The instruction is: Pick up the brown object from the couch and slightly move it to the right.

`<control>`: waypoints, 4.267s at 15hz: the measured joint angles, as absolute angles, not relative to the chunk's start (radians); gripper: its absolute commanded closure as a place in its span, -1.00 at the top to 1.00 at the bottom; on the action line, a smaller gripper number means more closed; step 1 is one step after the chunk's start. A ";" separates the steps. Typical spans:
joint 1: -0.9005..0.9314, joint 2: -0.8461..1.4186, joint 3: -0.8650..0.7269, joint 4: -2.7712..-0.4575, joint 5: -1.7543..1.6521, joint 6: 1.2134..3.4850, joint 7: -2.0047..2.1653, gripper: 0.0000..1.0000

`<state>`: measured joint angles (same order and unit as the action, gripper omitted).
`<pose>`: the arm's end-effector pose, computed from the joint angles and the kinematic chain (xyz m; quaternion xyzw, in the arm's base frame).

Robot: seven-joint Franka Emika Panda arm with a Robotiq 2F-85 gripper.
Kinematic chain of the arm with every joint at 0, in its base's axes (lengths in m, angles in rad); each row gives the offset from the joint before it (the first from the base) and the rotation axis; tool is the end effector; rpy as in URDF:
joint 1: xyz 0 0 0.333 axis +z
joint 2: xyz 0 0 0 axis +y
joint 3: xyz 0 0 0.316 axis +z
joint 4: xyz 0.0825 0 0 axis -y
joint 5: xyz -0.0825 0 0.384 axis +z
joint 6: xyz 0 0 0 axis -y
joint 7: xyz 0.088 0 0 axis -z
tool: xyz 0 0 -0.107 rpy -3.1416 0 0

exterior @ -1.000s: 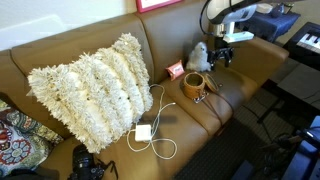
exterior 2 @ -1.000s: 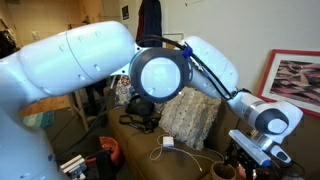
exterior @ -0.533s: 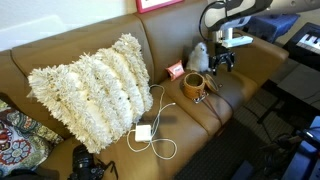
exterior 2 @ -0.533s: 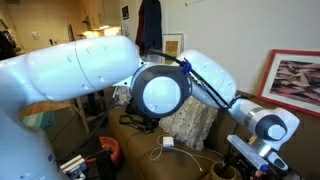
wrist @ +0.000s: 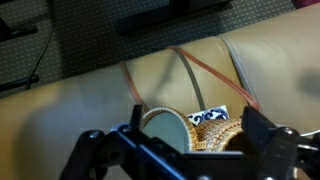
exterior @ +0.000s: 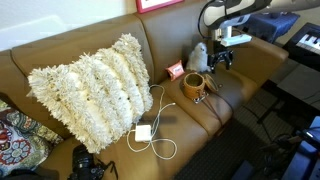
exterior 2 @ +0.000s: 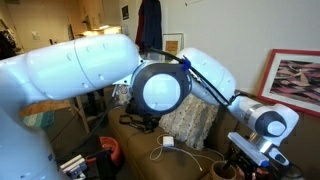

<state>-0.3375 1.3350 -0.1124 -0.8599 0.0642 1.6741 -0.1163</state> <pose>0.6541 -0.2774 0.0348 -0.9556 0.1445 0.2537 0.0386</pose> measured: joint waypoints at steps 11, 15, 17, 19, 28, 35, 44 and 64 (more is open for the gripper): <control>-0.269 1.273 -0.112 -1.218 0.029 2.026 -0.146 1.00; -0.268 1.204 -0.112 -1.390 0.029 2.191 -0.176 1.00; -0.266 1.159 -0.109 -1.466 0.029 2.254 -0.191 1.00; -0.265 1.120 -0.102 -1.525 0.029 2.295 -0.201 1.00; -0.266 1.070 -0.095 -1.650 0.015 2.368 -0.234 1.00; -0.239 1.051 -0.070 -1.549 0.015 2.339 -0.217 1.00; -0.204 1.094 -0.064 -1.440 0.015 2.255 -0.203 1.00; -0.145 1.249 -0.062 -1.049 0.008 1.950 -0.136 1.00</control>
<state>-0.1446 1.2490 -0.0615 -1.0490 0.0082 1.9496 -0.1356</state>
